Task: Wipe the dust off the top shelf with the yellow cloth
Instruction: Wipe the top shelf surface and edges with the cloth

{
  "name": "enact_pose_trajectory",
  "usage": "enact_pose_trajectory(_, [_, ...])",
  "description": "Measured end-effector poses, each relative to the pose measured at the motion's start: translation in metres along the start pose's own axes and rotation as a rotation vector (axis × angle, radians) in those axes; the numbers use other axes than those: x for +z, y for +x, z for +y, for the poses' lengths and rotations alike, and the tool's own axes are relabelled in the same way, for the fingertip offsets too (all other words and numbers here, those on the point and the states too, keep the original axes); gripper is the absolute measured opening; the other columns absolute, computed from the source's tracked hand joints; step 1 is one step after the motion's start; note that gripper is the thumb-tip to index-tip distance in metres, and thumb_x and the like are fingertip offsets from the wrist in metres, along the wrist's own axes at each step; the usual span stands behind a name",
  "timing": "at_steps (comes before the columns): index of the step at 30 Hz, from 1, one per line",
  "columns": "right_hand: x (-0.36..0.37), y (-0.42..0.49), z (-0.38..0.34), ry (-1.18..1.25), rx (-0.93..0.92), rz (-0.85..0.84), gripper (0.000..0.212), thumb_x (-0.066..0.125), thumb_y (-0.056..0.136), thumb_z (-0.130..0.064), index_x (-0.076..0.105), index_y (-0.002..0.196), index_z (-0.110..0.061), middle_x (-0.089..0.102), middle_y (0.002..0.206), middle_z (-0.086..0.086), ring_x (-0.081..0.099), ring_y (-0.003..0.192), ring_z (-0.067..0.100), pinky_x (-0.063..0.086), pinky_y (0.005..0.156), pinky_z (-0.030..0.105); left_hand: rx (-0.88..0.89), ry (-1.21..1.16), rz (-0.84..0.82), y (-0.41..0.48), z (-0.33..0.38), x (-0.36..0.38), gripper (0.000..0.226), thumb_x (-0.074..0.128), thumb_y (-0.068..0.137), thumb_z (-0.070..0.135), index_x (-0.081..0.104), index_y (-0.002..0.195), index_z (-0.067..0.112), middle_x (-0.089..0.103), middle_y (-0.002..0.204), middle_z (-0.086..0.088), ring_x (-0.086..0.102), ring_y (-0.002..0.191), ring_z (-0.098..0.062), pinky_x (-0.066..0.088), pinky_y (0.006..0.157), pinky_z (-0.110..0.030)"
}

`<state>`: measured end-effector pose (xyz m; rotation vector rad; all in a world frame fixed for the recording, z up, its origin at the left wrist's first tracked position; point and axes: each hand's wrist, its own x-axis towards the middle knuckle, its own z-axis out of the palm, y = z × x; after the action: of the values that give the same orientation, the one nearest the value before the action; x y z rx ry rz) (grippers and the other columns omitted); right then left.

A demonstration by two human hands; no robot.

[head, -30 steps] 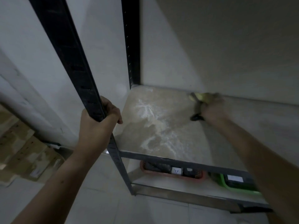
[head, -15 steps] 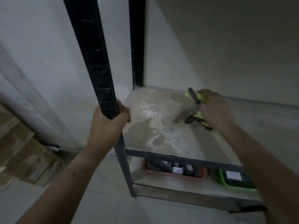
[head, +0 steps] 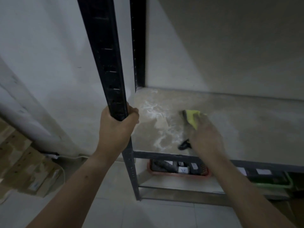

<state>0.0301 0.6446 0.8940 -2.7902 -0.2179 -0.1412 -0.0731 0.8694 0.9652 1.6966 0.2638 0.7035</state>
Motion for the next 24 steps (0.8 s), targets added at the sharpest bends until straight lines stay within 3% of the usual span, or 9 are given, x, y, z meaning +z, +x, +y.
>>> enact_pose_trajectory(4, [0.020,-0.014,-0.084,0.054,-0.149,0.035,0.040,0.045,0.092,-0.026,0.046,0.131,-0.023,0.044,0.140,0.003,0.045,0.126,0.024,0.039,0.104,0.037,0.037,-0.016,0.004,0.000,-0.001,0.001,0.024,0.060,0.077,0.010,0.048,0.068,-0.008,0.050,0.067,-0.028,0.053,0.065,-0.037,0.048,0.060,-0.028])
enact_pose_trajectory(8, [0.027,0.000,-0.116,0.172,-0.229,-0.212,0.041,0.044,0.094,-0.020,0.043,0.135,-0.015,0.044,0.142,0.011,0.041,0.130,0.027,0.034,0.110,0.037,0.071,-0.018,-0.003,-0.001,-0.001,-0.001,0.029,0.060,0.078,0.010,0.043,0.070,-0.013,0.045,0.070,-0.035,0.049,0.066,-0.042,0.044,0.056,-0.035])
enact_pose_trajectory(10, [0.011,0.004,-0.098,0.250,-0.220,-0.162,0.034,0.046,0.097,-0.023,0.050,0.129,-0.013,0.062,0.116,0.013,0.061,0.095,0.027,0.052,0.083,0.034,0.065,-0.019,-0.009,-0.001,0.000,-0.001,0.030,0.060,0.079,0.011,0.044,0.071,-0.012,0.046,0.070,-0.034,0.049,0.066,-0.041,0.046,0.056,-0.032])
enact_pose_trajectory(11, [-0.003,0.007,-0.085,0.216,-0.179,-0.099,0.035,0.047,0.097,-0.022,0.048,0.131,-0.015,0.063,0.111,0.010,0.061,0.081,0.023,0.050,0.066,0.027,0.062,-0.018,-0.005,-0.001,0.000,-0.001,0.030,0.060,0.079,0.012,0.044,0.071,-0.012,0.047,0.070,-0.032,0.050,0.066,-0.040,0.047,0.057,-0.028])
enact_pose_trajectory(12, [-0.014,0.013,-0.068,0.169,-0.132,-0.035,0.039,0.047,0.096,-0.017,0.044,0.135,-0.017,0.059,0.121,0.010,0.060,0.083,0.023,0.047,0.062,0.024,0.058,-0.016,0.000,-0.001,0.000,-0.001,0.030,0.061,0.079,0.013,0.044,0.071,-0.011,0.048,0.070,-0.031,0.051,0.066,-0.039,0.047,0.058,-0.026])
enact_pose_trajectory(14, [-0.031,0.031,-0.027,0.113,-0.048,0.058,0.047,0.045,0.094,-0.012,0.040,0.140,-0.017,0.043,0.142,0.014,0.054,0.113,0.033,0.045,0.087,0.033,0.050,-0.009,0.003,-0.001,0.000,0.000,0.031,0.061,0.079,0.014,0.045,0.071,-0.011,0.049,0.069,-0.030,0.052,0.065,-0.039,0.047,0.057,-0.027])
enact_pose_trajectory(16, [-0.035,0.056,0.013,0.092,0.015,0.090,0.048,0.044,0.093,-0.014,0.041,0.141,-0.016,0.041,0.145,0.014,0.046,0.125,0.039,0.041,0.101,0.043,0.051,-0.010,0.000,-0.001,0.000,0.000,0.031,0.060,0.079,0.014,0.046,0.071,-0.012,0.049,0.070,-0.033,0.051,0.064,-0.040,0.046,0.055,-0.026])
enact_pose_trajectory(19, [-0.025,0.075,0.045,0.051,0.107,0.005,0.055,0.040,0.085,-0.028,0.045,0.136,-0.010,0.044,0.143,0.018,0.048,0.124,0.039,0.040,0.105,0.047,0.053,-0.010,0.006,-0.001,0.000,0.000,0.032,0.060,0.079,0.014,0.045,0.070,-0.012,0.047,0.068,-0.033,0.048,0.063,-0.041,0.043,0.052,-0.026])
enact_pose_trajectory(24, [0.006,0.083,-0.005,0.058,-0.016,-0.013,0.052,0.045,0.084,-0.029,0.050,0.135,-0.019,0.045,0.143,0.011,0.046,0.129,0.031,0.036,0.110,0.039,0.057,-0.020,0.005,0.000,-0.003,0.001,0.030,0.059,0.079,0.011,0.042,0.067,-0.011,0.043,0.063,-0.026,0.045,0.061,-0.041,0.041,0.052,-0.029])
